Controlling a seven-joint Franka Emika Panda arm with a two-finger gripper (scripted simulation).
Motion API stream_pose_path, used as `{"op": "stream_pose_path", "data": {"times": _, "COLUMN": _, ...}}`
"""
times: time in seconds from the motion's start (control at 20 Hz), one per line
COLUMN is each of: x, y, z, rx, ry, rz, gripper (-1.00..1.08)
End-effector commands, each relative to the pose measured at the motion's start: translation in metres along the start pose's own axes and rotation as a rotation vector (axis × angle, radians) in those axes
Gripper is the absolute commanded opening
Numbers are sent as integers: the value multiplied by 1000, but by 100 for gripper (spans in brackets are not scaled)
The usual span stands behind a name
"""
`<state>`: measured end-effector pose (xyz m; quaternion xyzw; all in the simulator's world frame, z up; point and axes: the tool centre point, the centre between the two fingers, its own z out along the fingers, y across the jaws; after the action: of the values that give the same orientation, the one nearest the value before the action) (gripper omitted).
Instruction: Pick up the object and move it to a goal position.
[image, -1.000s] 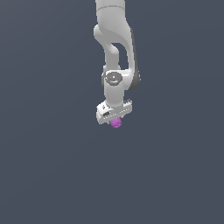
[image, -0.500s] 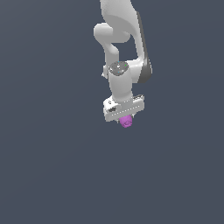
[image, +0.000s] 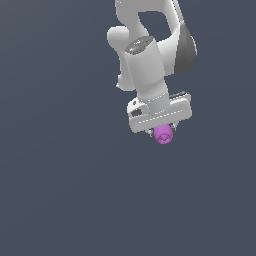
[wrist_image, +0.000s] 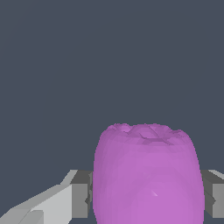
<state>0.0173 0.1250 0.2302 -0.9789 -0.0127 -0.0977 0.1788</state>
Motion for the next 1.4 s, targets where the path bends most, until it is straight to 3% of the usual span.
{"op": "stream_pose_path", "data": {"times": 0.0, "x": 25, "y": -19, "z": -26, "rx": 50, "ry": 45, "rz": 74, "gripper": -100}}
{"op": "stream_pose_path", "data": {"times": 0.35, "x": 87, "y": -47, "z": -100, "rx": 167, "ry": 162, "rz": 262, "gripper": -100}}
{"op": "stream_pose_path", "data": {"times": 0.65, "x": 122, "y": -52, "z": -148, "rx": 233, "ry": 233, "rz": 374, "gripper": -100}}
{"op": "stream_pose_path", "data": {"times": 1.0, "x": 142, "y": -51, "z": -178, "rx": 272, "ry": 277, "rz": 443, "gripper": -100}}
{"op": "stream_pose_path", "data": {"times": 1.35, "x": 143, "y": -50, "z": -180, "rx": 272, "ry": 279, "rz": 447, "gripper": -100}}
